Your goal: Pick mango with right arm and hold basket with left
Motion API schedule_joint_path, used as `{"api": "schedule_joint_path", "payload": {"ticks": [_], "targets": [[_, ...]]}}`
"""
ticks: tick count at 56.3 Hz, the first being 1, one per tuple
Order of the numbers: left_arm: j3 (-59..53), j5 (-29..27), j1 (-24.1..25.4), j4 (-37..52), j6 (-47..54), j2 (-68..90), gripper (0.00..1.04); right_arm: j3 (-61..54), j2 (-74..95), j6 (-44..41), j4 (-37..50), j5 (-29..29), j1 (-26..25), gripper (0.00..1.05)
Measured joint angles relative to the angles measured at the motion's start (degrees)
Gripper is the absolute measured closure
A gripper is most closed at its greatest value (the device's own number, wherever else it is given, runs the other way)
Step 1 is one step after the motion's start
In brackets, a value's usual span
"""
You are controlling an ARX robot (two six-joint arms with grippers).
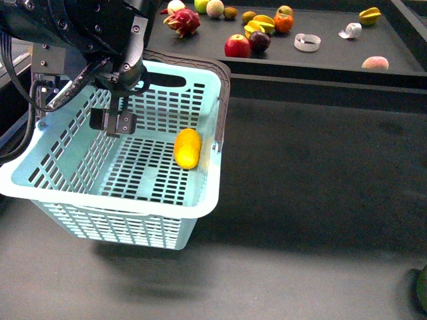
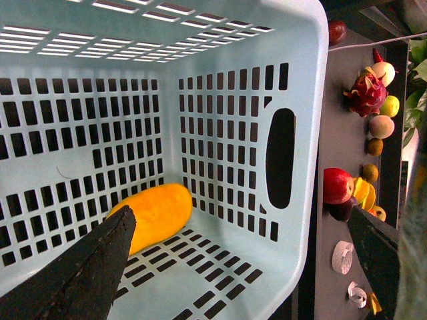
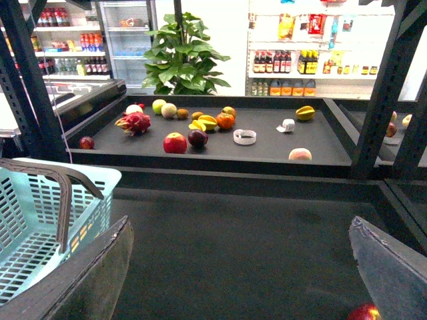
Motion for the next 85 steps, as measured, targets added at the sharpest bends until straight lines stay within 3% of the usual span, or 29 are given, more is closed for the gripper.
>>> {"api": "schedule_joint_path", "payload": {"ticks": [85], "targets": [[-2.8,1.1,0.1,4.9,-0.2,-2.3,0.08,0.0,0.0,0.0,0.0,0.0,0.0,0.08]]}}
